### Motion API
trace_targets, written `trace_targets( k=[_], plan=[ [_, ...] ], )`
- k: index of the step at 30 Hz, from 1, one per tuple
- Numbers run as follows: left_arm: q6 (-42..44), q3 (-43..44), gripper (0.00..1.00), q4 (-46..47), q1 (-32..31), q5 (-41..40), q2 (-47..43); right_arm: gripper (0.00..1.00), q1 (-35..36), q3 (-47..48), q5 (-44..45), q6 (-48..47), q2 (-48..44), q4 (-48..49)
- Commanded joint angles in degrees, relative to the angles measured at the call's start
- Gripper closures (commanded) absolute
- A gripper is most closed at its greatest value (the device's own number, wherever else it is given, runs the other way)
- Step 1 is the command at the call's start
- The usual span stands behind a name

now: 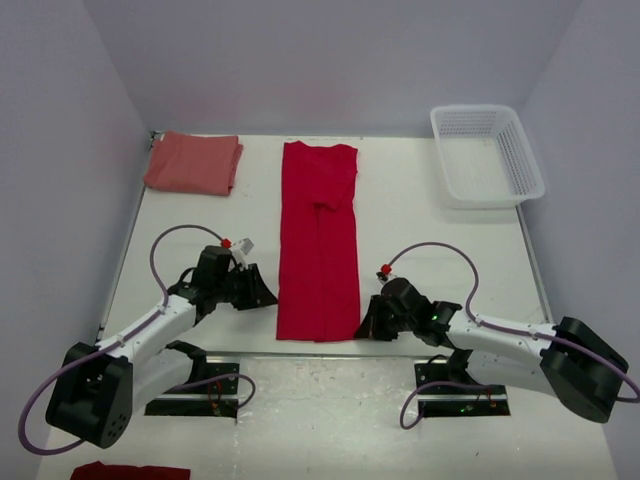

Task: Fold and stack the t-shirts
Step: Grab the bottom of the folded rectangular tshirt with both arms

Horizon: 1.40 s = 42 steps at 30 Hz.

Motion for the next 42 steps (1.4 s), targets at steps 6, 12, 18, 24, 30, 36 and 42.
trace_targets(
  k=[6, 12, 18, 24, 30, 36, 42],
  plan=[
    [-6.24, -4.05, 0.64, -1.28, -0.55, 5.22, -5.34, 1.00, 0.28, 2.07, 2.36, -1.48, -1.07, -3.11],
    [-6.68, -4.93, 0.58, -5.50, -0.73, 7.42, -8.07, 1.00, 0.28, 2.95, 1.83, -2.27, 1.12, -2.05],
    [-9.50, -7.30, 0.58, -4.98, -0.82, 10.41, -9.92, 1.00, 0.28, 3.31, 1.74, -2.62, 1.30, -2.31],
    [-9.67, -8.10, 0.64, -4.98, -2.57, 9.10, -6.15, 1.00, 0.28, 3.66, 2.44, -2.80, -0.54, -3.80],
    [-11.70, -8.80, 0.65, -2.61, -5.73, 7.34, -2.19, 1.00, 0.29, 3.57, 2.70, -2.62, -1.51, -4.42],
    [-11.96, -7.66, 0.65, 0.29, -6.62, 7.60, 2.47, 1.00, 0.28, 3.22, 2.70, -2.62, -2.13, -4.33],
    [-12.22, -7.39, 0.62, 1.52, -7.06, 7.07, 3.87, 1.00, 0.37, 2.69, 2.97, -2.62, -3.44, -4.86]
  ],
)
